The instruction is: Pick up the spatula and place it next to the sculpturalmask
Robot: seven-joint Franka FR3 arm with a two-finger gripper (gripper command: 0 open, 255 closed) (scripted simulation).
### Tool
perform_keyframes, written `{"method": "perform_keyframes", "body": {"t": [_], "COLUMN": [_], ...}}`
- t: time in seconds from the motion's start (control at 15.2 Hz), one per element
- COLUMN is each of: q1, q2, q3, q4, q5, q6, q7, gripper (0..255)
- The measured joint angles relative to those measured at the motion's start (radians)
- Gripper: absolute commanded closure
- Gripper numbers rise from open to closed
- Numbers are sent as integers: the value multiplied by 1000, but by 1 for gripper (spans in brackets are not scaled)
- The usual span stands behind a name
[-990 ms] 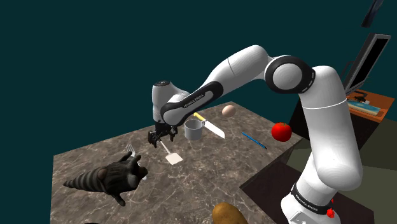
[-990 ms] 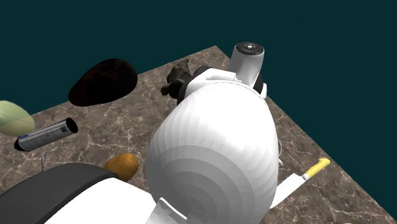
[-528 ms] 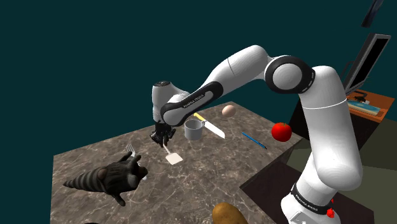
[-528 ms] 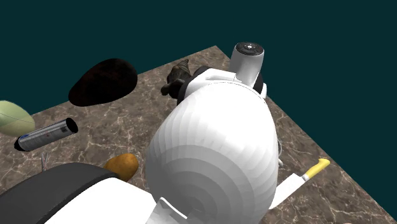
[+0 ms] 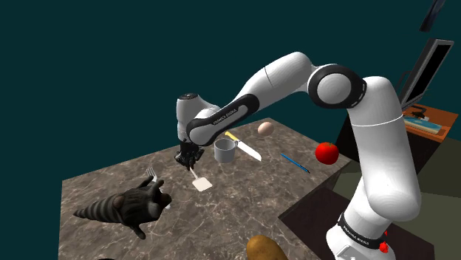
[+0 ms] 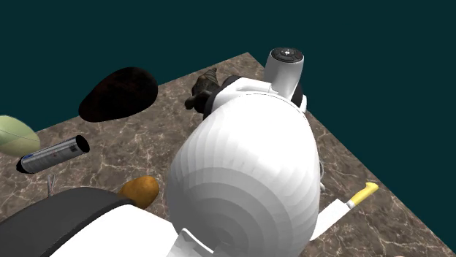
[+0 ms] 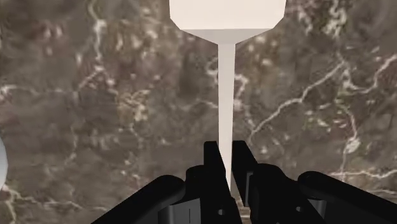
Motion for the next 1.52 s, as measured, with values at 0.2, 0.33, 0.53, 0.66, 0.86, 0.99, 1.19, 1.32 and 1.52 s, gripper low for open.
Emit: {"method": "perform_keyframes", "body": {"t": [0.2,0.33,0.53,0.66,0.86,0.99,1.19,1.32,1.52], "q1": [-2,-3,-7,-10,-12,-13,-14,-16,-17], "q2": [-22,-33,-54,-67,-85,-97,-114,-124,-140], "q3": [5,9,13,16,20,23,27,29,32], "q4": [2,14,21,30,46,58,75,86,104], "q5": [8,13,22,28,36,41,49,53,60], "q6": [-23,-46,-73,-95,-127,-151,-184,-205,-237], "q7": [-4,-7,-14,-20,-26,-29,-35,-39,-44], "gripper": [255,255,255,255,255,255,255,255,255]}}
